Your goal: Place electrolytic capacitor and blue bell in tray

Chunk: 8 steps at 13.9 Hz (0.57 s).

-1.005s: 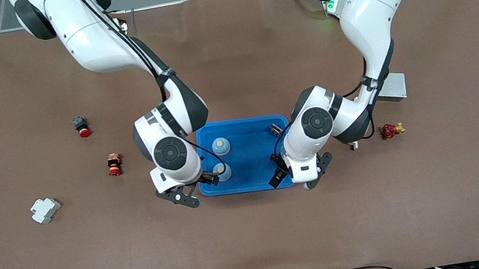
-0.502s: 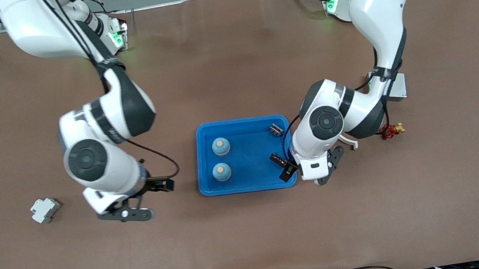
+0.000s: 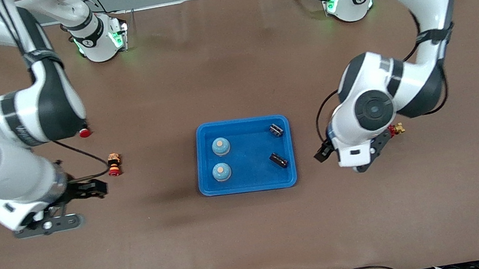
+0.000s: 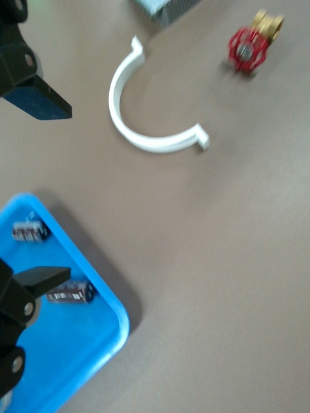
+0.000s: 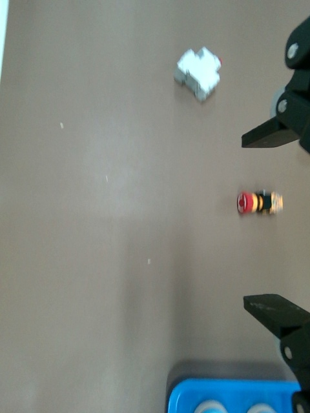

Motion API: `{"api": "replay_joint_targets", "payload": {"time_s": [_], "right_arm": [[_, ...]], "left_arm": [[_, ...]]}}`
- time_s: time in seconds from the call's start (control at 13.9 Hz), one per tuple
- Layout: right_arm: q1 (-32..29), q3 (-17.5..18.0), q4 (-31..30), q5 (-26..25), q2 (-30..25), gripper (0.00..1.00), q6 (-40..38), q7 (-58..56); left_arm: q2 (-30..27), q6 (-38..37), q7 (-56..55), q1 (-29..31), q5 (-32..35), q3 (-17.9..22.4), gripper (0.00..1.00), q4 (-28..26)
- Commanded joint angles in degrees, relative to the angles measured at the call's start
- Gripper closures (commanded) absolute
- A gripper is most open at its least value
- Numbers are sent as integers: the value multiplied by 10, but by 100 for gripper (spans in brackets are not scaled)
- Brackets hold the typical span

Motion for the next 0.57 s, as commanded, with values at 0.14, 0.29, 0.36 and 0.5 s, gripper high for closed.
{"api": "replay_joint_targets", "payload": {"time_s": [0.14,0.29,0.36,0.5], "right_arm": [[-75,13,-29,-2,-53,0,-27,-71],[-97,14,-38,4,-75,0,-29,-94],[-105,14,-48,11,-90,0,-34,-95],[-122,14,-79,31,-119,0,-43,-104]], "left_arm": [[-122,-50,181,91,-30,-1,0,-99],[-159,-50,259,136,-31,-1,0,-137],[-178,-51,306,158,-31,-1,0,-156],[-218,-52,412,211,-31,-1,0,-192]]}}
